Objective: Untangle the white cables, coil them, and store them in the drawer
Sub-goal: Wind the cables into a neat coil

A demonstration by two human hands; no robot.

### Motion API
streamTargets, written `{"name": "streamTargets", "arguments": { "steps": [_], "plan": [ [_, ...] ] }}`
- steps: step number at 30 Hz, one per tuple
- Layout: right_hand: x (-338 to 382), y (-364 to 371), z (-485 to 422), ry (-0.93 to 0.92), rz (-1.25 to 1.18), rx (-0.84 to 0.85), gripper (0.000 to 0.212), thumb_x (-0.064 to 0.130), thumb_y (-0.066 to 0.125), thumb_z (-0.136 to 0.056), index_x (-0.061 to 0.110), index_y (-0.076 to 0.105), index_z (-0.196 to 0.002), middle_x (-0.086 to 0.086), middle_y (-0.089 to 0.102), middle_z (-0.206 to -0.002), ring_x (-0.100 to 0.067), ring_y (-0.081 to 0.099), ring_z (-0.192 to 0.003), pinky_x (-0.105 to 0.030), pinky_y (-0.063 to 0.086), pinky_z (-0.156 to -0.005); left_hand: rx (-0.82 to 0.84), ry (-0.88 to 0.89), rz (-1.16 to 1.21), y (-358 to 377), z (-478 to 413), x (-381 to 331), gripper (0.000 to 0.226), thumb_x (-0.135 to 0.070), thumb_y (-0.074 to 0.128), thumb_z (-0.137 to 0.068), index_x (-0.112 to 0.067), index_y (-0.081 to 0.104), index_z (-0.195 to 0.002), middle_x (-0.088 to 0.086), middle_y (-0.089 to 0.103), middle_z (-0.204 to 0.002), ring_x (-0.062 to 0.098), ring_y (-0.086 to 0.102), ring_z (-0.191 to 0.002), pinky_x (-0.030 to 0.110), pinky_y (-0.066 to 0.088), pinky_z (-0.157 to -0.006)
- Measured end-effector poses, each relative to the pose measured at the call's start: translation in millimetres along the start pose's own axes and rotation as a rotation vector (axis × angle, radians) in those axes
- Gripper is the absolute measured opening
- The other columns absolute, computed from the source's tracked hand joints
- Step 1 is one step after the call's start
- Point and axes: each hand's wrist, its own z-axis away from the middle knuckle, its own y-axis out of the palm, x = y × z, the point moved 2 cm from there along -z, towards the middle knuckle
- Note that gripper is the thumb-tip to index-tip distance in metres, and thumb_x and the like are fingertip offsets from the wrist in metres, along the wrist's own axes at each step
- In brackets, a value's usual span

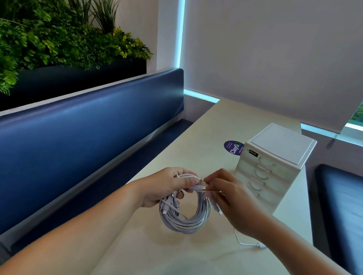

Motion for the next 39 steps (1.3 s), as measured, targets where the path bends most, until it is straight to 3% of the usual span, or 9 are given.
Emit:
{"name": "streamTargets", "arguments": {
  "steps": [6, 11, 17, 21, 24, 28, 32, 36, 39],
  "plan": [
    [-2.5, 6.4, 5.0, 0.205, -0.215, 0.032, 0.012, 0.013, 0.056, -0.093, 0.015, 0.067, -0.088, 0.004, 0.055, -0.101, -0.010, 0.061, -0.081, -0.028, 0.054, -0.078, -0.073, 0.028, -0.102, 3.5, -2.9, 1.4, 0.030, -0.026, 0.059, -0.097, -0.013, 0.057, -0.124, 0.001, 0.057, -0.086, 0.007, 0.048, -0.063, 0.019, 0.044, -0.054],
    [-1.4, 5.8, 6.3, 0.264, -0.324, 0.008, 0.016, 0.008, 0.060, -0.090, 0.018, 0.070, -0.082, 0.001, 0.059, -0.100, -0.010, 0.063, -0.079, -0.025, 0.057, -0.075, -0.078, 0.037, -0.109, 5.1, -3.4, 5.3, 0.029, -0.025, 0.060, -0.097, -0.013, 0.057, -0.123, 0.001, 0.057, -0.085, 0.008, 0.048, -0.063, 0.018, 0.043, -0.053],
    [-7.9, -1.2, 4.8, 0.301, -0.338, -0.006, 0.023, 0.005, 0.062, -0.087, 0.022, 0.066, -0.072, 0.010, 0.067, -0.096, -0.013, 0.067, -0.076, -0.033, 0.058, -0.074, 0.040, -0.007, -0.061, 5.0, -0.6, 4.1, 0.039, -0.023, 0.068, -0.091, -0.015, 0.055, -0.127, 0.001, 0.053, -0.087, 0.007, 0.049, -0.063, 0.022, 0.044, -0.053],
    [-6.0, -0.1, 7.6, 0.187, -0.208, -0.009, 0.013, 0.021, 0.063, -0.086, 0.016, 0.064, -0.074, 0.012, 0.066, -0.092, -0.009, 0.063, -0.075, -0.036, 0.055, -0.073, -0.015, -0.015, -0.063, 5.8, -1.8, 4.1, 0.038, -0.025, 0.069, -0.090, -0.016, 0.055, -0.125, 0.002, 0.054, -0.088, 0.008, 0.049, -0.064, 0.022, 0.044, -0.052],
    [2.4, -6.8, 8.1, 0.067, -0.030, 0.016, 0.025, 0.037, 0.050, -0.088, 0.016, 0.062, -0.083, 0.006, 0.063, -0.081, -0.011, 0.058, -0.070, -0.034, 0.051, -0.066, 0.001, -0.036, -0.091, 8.2, -0.8, 2.8, 0.036, -0.027, 0.069, -0.090, -0.015, 0.056, -0.122, 0.002, 0.054, -0.088, 0.008, 0.048, -0.063, 0.021, 0.044, -0.052],
    [1.3, -13.6, 3.4, 0.056, 0.035, 0.067, 0.011, 0.020, 0.047, -0.092, 0.020, 0.056, -0.085, 0.007, 0.066, -0.077, -0.010, 0.061, -0.068, -0.037, 0.052, -0.066, 0.088, -0.094, -0.097, 8.2, 2.0, -0.7, 0.031, -0.033, 0.062, -0.095, -0.015, 0.057, -0.119, 0.003, 0.055, -0.092, 0.007, 0.049, -0.061, 0.020, 0.045, -0.052],
    [-3.9, -17.1, 0.2, 0.082, -0.017, 0.077, 0.019, 0.010, 0.047, -0.094, 0.026, 0.054, -0.085, 0.011, 0.067, -0.070, -0.005, 0.064, -0.064, -0.031, 0.055, -0.063, 0.124, -0.176, 0.065, 7.6, 4.7, -4.9, 0.026, -0.028, 0.048, -0.100, -0.011, 0.058, -0.118, 0.001, 0.058, -0.084, 0.008, 0.049, -0.058, 0.021, 0.045, -0.050],
    [11.8, -25.1, -6.0, -0.099, 0.180, 0.104, 0.011, 0.019, 0.052, -0.095, 0.026, 0.060, -0.092, 0.014, 0.061, -0.074, -0.005, 0.057, -0.063, -0.026, 0.050, -0.058, 0.143, -0.131, -0.181, 9.4, 6.7, -9.4, 0.016, -0.021, 0.053, -0.100, -0.016, 0.056, -0.115, 0.000, 0.056, -0.088, 0.006, 0.048, -0.060, 0.019, 0.041, -0.053],
    [10.3, -31.7, -17.8, -0.170, 0.200, 0.118, 0.012, 0.020, 0.054, -0.095, 0.023, 0.065, -0.094, 0.011, 0.061, -0.085, -0.008, 0.055, -0.071, -0.025, 0.047, -0.063, 0.161, -0.158, -0.160, 12.1, 7.7, -10.1, 0.015, -0.021, 0.052, -0.101, -0.018, 0.056, -0.115, 0.001, 0.056, -0.085, 0.007, 0.047, -0.058, 0.017, 0.042, -0.051]
  ]
}}
